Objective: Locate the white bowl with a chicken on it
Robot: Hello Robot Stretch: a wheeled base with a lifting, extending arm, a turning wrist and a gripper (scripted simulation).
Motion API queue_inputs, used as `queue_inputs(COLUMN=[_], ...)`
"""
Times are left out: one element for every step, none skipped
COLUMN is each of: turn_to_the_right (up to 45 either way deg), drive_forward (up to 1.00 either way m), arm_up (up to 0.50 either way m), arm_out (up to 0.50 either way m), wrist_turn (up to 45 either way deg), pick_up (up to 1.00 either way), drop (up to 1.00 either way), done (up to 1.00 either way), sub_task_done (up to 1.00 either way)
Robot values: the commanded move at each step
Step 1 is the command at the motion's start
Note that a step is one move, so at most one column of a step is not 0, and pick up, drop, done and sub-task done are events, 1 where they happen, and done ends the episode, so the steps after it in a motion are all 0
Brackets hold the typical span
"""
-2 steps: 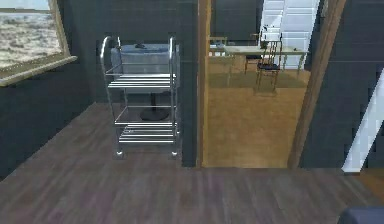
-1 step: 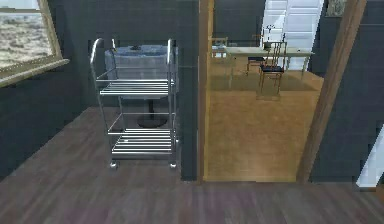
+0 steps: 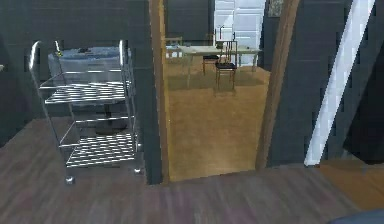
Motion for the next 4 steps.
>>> queue_inputs(turn_to_the_right=[0.0,9.0,0.0,45.0], drive_forward=[0.70,0.00,0.35,0.00], arm_up=[0.00,0.00,0.00,0.00], arm_out=[0.00,0.00,0.00,0.00], wrist_turn=[0.0,0.0,0.0,0.0], pick_up=[0.00,0.00,0.00,0.00], drop=[0.00,0.00,0.00,0.00], done=[0.00,0.00,0.00,0.00], sub_task_done=[0.00,0.00,0.00,0.00])
